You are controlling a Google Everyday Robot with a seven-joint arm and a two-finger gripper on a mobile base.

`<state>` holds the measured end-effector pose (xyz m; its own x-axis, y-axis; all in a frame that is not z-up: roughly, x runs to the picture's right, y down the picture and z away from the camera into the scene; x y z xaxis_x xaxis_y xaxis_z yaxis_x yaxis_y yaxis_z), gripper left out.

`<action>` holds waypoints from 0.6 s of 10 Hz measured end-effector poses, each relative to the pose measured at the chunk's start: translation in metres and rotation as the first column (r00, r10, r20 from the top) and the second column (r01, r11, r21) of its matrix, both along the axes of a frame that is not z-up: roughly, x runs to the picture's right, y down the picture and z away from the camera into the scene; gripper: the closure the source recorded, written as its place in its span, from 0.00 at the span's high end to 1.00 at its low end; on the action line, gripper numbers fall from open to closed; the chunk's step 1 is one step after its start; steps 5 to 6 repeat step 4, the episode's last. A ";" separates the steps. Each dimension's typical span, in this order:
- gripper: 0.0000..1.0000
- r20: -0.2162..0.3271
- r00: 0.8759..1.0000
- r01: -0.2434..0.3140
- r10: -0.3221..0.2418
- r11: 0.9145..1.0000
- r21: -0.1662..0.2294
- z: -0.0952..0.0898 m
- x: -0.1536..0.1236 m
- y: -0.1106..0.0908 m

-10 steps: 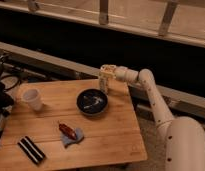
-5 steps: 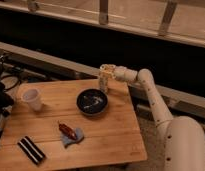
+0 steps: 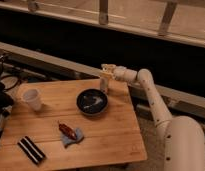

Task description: Stand the bottle upright

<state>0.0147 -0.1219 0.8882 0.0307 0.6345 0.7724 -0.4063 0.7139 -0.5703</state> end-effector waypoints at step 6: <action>0.60 0.000 1.000 -0.001 0.001 1.000 0.000 0.001 0.001 0.001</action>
